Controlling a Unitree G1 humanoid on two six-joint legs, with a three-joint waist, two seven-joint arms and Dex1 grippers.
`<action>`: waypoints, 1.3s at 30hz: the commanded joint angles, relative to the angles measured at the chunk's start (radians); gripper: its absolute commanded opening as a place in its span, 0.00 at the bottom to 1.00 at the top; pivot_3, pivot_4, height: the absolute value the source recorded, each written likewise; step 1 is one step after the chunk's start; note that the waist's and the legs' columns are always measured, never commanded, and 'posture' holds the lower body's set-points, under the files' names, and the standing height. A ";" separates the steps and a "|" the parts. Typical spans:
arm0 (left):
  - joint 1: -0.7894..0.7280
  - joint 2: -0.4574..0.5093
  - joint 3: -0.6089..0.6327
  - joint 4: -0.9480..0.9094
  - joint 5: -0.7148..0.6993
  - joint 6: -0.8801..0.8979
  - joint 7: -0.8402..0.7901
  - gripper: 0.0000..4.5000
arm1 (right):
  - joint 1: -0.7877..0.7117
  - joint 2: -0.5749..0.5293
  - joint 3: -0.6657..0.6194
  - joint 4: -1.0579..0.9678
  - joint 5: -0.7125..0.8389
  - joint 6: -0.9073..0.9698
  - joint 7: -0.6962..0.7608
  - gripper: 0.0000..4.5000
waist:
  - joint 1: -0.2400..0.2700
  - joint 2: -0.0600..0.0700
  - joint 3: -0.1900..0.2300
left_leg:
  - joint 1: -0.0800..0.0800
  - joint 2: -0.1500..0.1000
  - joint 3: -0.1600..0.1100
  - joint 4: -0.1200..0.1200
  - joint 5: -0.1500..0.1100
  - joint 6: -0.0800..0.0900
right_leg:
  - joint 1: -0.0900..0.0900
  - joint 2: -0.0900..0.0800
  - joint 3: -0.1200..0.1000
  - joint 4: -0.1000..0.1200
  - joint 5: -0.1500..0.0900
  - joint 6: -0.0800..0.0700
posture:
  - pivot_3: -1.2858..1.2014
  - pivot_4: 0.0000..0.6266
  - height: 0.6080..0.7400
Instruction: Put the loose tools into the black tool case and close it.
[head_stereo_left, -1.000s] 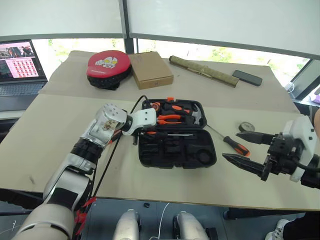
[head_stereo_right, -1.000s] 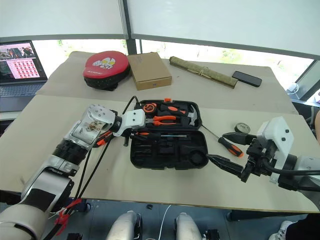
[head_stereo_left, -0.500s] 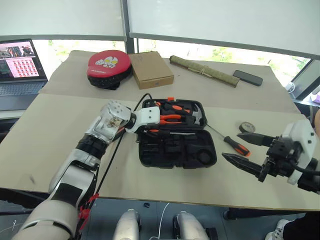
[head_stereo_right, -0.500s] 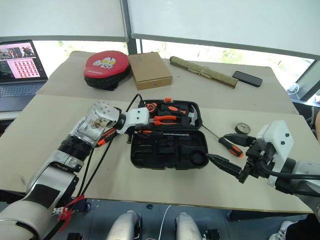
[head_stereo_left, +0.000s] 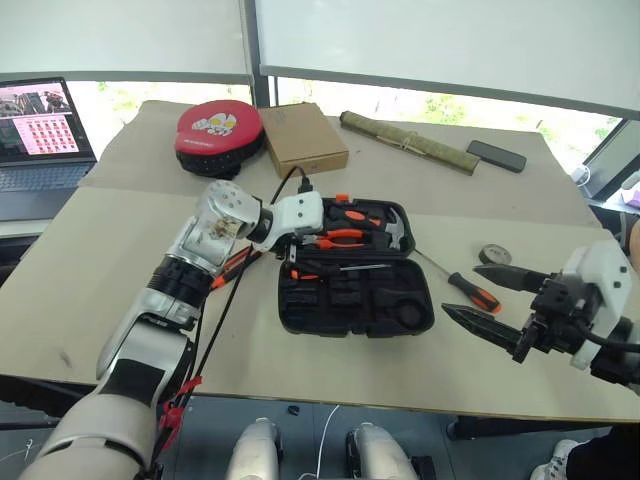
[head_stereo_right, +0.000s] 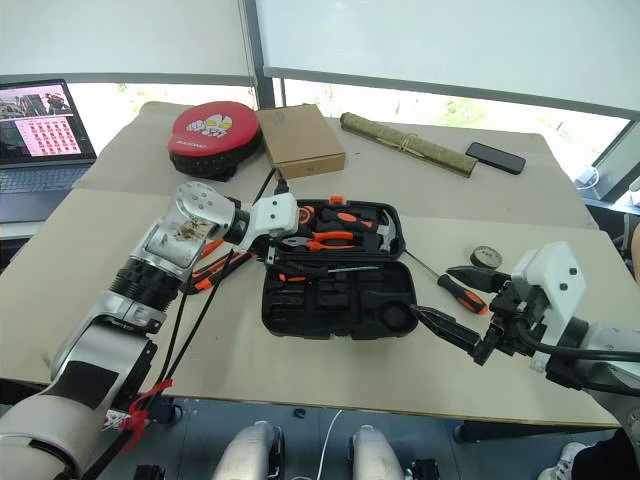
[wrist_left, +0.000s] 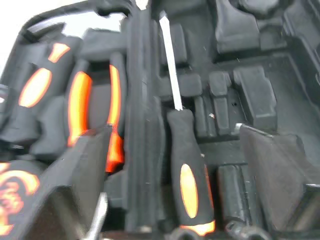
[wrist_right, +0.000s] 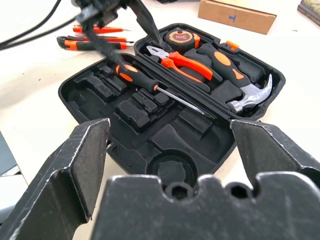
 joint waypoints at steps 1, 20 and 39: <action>0.001 -0.029 -0.017 0.014 0.014 -0.058 0.026 0.49 | -0.014 -0.001 0.004 -0.015 -0.025 -0.036 -0.006 1.00 | 0.001 0.000 0.000 | 0.000 0.000 0.000 0.000 0.000 0.000 | 0.000 0.000 0.000 0.000 0.000 0.000 | 0.52 0.24 1.00; 0.077 -0.073 -0.112 0.105 0.133 -0.254 0.111 0.00 | -0.021 -0.007 -0.012 -0.020 -0.013 -0.017 -0.017 1.00 | 0.001 0.000 0.000 | -0.001 0.000 -0.001 0.002 0.000 0.000 | 0.001 0.000 0.000 0.000 0.000 0.000 | 0.52 0.24 1.00; -0.010 -0.092 -0.003 0.155 0.019 -0.207 0.050 0.00 | 0.009 0.012 -0.003 -0.040 -0.014 -0.032 -0.050 1.00 | 0.000 0.002 -0.001 | -0.003 -0.001 -0.003 0.007 0.000 0.001 | 0.001 0.000 -0.001 0.001 0.001 0.002 | 0.52 0.24 1.00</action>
